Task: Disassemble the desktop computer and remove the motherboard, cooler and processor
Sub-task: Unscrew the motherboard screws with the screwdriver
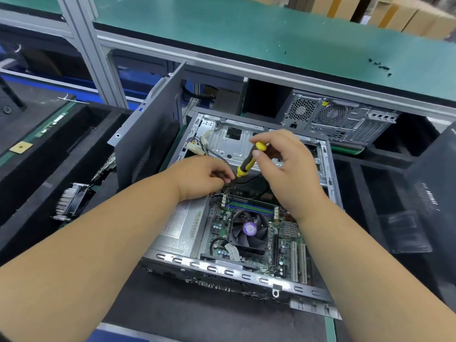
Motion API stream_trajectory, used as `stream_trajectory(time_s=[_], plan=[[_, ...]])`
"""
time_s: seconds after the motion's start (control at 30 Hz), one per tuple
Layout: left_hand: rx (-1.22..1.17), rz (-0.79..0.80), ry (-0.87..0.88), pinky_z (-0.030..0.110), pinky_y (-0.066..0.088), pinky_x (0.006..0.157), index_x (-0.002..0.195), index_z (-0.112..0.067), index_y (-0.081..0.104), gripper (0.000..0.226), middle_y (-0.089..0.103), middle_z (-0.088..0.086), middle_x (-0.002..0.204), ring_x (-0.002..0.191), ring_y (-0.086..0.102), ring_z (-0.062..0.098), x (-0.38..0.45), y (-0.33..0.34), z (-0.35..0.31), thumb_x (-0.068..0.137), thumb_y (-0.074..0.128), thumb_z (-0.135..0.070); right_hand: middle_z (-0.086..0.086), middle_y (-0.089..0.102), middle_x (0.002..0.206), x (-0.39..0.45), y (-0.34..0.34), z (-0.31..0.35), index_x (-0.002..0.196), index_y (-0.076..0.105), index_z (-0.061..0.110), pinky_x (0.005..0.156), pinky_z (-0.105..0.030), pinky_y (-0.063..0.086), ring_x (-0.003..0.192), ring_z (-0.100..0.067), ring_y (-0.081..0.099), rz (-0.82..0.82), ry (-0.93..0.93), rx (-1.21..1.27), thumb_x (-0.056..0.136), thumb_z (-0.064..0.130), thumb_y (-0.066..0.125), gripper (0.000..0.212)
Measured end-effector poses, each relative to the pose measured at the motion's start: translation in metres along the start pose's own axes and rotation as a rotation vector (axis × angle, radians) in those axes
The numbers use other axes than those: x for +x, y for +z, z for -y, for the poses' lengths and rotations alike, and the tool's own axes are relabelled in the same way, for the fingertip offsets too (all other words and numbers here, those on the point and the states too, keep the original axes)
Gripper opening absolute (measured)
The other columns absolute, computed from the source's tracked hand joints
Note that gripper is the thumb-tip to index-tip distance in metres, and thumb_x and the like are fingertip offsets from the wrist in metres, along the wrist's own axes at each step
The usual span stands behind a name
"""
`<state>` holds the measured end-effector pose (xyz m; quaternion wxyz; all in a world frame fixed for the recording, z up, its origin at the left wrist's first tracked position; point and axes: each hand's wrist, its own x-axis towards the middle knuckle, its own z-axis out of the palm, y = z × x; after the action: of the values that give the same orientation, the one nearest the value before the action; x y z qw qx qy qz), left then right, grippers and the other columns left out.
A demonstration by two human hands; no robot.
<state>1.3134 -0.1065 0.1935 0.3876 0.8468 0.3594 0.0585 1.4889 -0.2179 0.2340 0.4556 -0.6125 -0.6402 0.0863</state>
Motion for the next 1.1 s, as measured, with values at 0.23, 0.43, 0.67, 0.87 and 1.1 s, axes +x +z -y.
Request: stream_trajectory(time_s=[0.23, 0.43, 0.67, 0.87, 1.1], plan=[[-0.321, 0.032, 0.059, 0.029, 0.055, 0.09, 0.108, -0.027, 0.071, 0.033, 0.074, -0.006, 0.101, 0.096, 0.069, 0.016, -0.007, -0.003, -0.008, 0.082, 0.073, -0.005, 0.014, 0.06, 0.097, -0.001, -0.051, 0.009, 0.104, 0.068, 0.033, 0.074, -0.017, 0.048, 0.085, -0.005, 0.059, -0.216, 0.086, 0.161, 0.092, 0.021, 0.059, 0.019], [-0.327, 0.025, 0.092, 0.015, 0.051, 0.072, 0.098, -0.029, 0.073, 0.022, 0.075, -0.005, 0.09, 0.083, 0.069, 0.009, -0.004, 0.015, -0.035, 0.08, 0.08, -0.019, 0.007, 0.065, 0.1, -0.017, -0.078, 0.0, 0.106, 0.07, 0.029, 0.082, -0.028, 0.055, 0.091, -0.011, 0.064, -0.303, 0.189, 0.282, 0.093, 0.019, 0.059, 0.02], [-0.302, 0.004, 0.14, 0.012, 0.051, 0.067, 0.085, -0.021, 0.073, 0.005, 0.075, 0.0, 0.078, 0.071, 0.069, 0.008, 0.01, 0.041, -0.077, 0.087, 0.072, -0.016, 0.014, 0.064, 0.097, -0.044, -0.119, -0.011, 0.107, 0.069, 0.029, 0.079, -0.023, 0.055, 0.09, -0.005, 0.063, -0.377, 0.208, 0.268, 0.094, 0.02, 0.058, 0.019], [-0.239, 0.049, 0.178, 0.024, 0.051, 0.073, 0.081, -0.027, 0.071, 0.007, 0.074, -0.002, 0.078, 0.073, 0.068, 0.008, 0.026, 0.074, -0.116, 0.088, 0.071, -0.024, 0.004, 0.062, 0.102, -0.068, -0.161, -0.026, 0.108, 0.067, 0.024, 0.086, -0.037, 0.055, 0.093, -0.013, 0.062, -0.475, 0.209, 0.189, 0.095, 0.019, 0.057, 0.018], [0.077, 0.158, 0.351, 0.026, 0.049, 0.065, 0.077, -0.03, 0.068, 0.01, 0.065, -0.016, 0.07, 0.066, 0.059, 0.001, 0.042, 0.15, -0.199, 0.086, 0.07, -0.035, 0.006, 0.059, 0.091, -0.114, -0.219, -0.049, 0.104, 0.058, 0.016, 0.07, -0.01, 0.046, 0.078, 0.001, 0.062, -0.606, 0.182, 0.05, 0.097, 0.016, 0.055, 0.008]])
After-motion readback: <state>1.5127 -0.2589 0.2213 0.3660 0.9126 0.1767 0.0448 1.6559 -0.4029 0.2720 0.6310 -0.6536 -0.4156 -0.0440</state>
